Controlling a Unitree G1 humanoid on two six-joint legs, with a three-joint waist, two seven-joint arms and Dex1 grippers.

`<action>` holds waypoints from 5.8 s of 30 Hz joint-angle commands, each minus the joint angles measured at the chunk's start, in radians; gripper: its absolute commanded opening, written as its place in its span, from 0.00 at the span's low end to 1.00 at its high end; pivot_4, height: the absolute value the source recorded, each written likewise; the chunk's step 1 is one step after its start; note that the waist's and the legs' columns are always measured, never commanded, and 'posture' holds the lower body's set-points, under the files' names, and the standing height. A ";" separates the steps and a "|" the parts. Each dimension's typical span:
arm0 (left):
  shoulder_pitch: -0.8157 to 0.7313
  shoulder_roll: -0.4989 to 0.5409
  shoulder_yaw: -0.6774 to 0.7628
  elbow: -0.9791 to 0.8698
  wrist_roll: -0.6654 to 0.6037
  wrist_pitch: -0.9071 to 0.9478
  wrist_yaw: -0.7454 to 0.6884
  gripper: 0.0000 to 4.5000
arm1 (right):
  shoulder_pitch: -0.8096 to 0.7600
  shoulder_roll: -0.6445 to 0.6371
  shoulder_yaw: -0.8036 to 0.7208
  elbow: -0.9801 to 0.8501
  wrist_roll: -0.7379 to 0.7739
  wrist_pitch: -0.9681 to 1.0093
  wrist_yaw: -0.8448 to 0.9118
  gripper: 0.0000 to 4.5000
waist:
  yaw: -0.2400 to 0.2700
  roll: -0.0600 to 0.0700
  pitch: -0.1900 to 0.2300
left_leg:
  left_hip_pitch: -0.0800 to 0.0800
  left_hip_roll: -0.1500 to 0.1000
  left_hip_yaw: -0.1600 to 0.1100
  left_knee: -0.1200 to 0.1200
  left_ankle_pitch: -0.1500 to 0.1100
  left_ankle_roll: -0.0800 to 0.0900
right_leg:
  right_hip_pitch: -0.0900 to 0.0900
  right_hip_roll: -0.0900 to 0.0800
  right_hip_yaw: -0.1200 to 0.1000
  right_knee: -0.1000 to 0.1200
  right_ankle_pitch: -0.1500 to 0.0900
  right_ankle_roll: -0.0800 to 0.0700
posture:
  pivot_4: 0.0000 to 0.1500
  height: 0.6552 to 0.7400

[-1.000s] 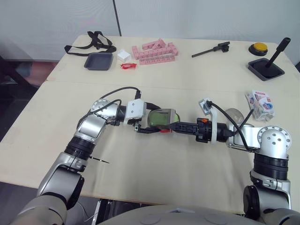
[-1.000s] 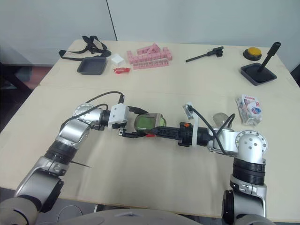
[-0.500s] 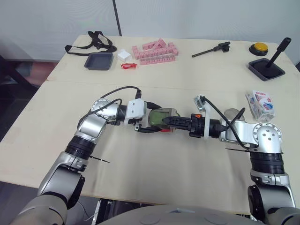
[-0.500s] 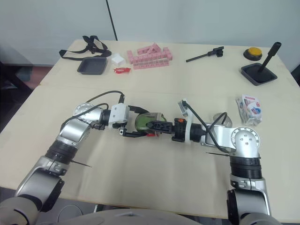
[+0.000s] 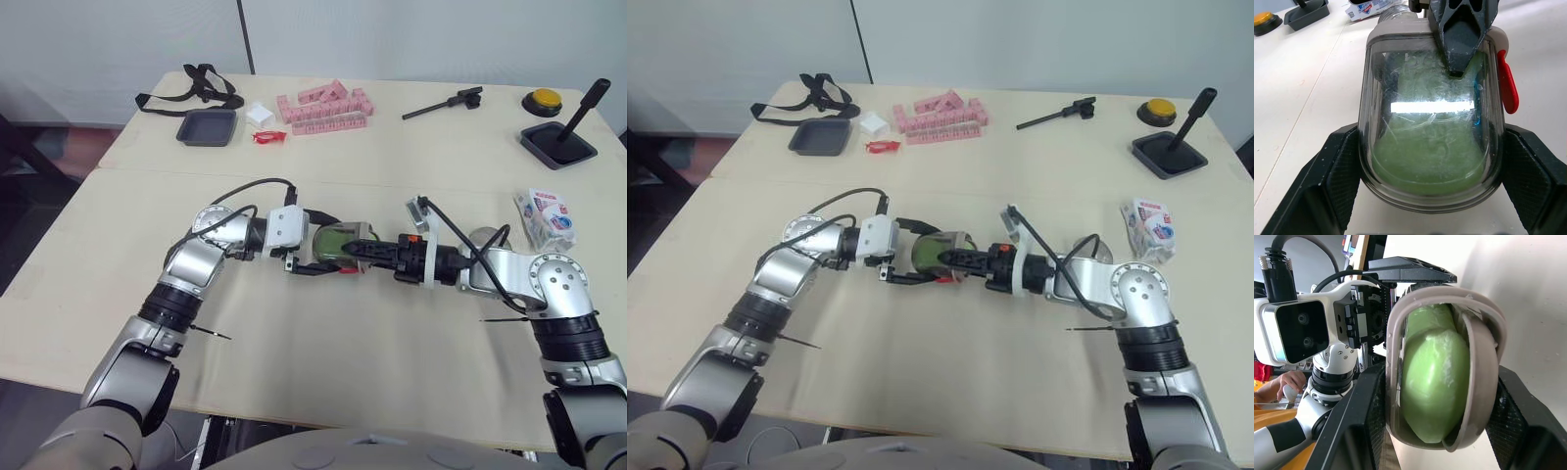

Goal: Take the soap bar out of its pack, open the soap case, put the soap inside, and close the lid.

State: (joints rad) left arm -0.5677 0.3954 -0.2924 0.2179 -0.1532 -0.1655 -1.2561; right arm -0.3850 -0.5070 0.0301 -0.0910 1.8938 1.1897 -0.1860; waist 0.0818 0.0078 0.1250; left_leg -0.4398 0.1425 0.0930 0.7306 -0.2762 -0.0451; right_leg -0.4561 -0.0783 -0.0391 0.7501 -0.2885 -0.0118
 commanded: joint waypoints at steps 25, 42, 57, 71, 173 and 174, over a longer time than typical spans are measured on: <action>-0.097 0.051 0.071 -0.009 -0.146 0.303 -0.092 1.00 | -0.078 -0.203 0.082 -0.118 -0.369 0.073 0.375 0.47 | 0.002 -0.001 0.001 | -0.001 0.000 0.000 -0.001 0.000 0.000 | 0.000 0.000 0.000 -0.001 -0.004 -0.006 | 1.00 0.66; -0.128 -0.034 -0.001 -0.157 -0.156 0.488 -0.009 1.00 | -0.682 -0.576 0.803 -0.272 -1.589 -0.277 1.344 0.47 | 0.000 -0.002 0.004 | -0.003 0.006 0.001 -0.001 0.000 0.000 | 0.002 0.004 -0.001 -0.001 0.000 0.000 | 1.00 0.66; -0.099 -0.152 -0.054 -0.099 -0.041 0.426 0.174 1.00 | -0.753 -0.371 0.906 -0.223 -1.895 -0.175 1.418 0.47 | -0.012 -0.002 0.004 | 0.004 0.007 0.001 0.002 0.001 0.008 | 0.006 0.004 0.001 0.005 -0.003 -0.007 | 1.00 0.66; -0.130 -0.203 -0.072 -0.021 -0.001 0.367 0.215 1.00 | -0.705 -0.351 0.870 -0.230 -1.929 -0.158 1.446 0.47 | -0.011 -0.003 0.004 | 0.012 0.007 0.002 0.001 0.001 0.008 | 0.012 0.004 0.002 0.005 -0.003 -0.008 | 1.00 0.66; 0.107 -0.068 0.073 -0.087 -0.191 0.113 -0.032 0.43 | 0.738 -0.154 -0.513 -0.313 -1.379 -0.938 1.189 0.99 | -0.004 -0.002 0.004 | -0.003 0.008 0.003 0.004 0.002 0.015 | 0.000 0.004 0.000 0.004 -0.003 -0.008 | 1.00 0.66; 0.107 -0.068 0.072 -0.086 -0.193 0.116 -0.035 0.43 | 0.763 -0.141 -0.552 -0.301 -1.370 -0.936 1.172 0.99 | -0.005 -0.002 0.004 | -0.003 0.008 0.003 0.004 0.002 0.015 | 0.001 0.004 0.000 0.004 -0.003 -0.008 | 1.00 0.66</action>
State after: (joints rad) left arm -0.4562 0.3266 -0.2365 0.1739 -0.3151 -0.0486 -1.2890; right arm 0.3662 -0.6563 -0.4444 -0.3954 0.4878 0.2695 1.0114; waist 0.0772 0.0060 0.1287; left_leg -0.4424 0.1504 0.0955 0.7345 -0.2746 -0.0301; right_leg -0.4555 -0.0744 -0.0391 0.7542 -0.2919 -0.0201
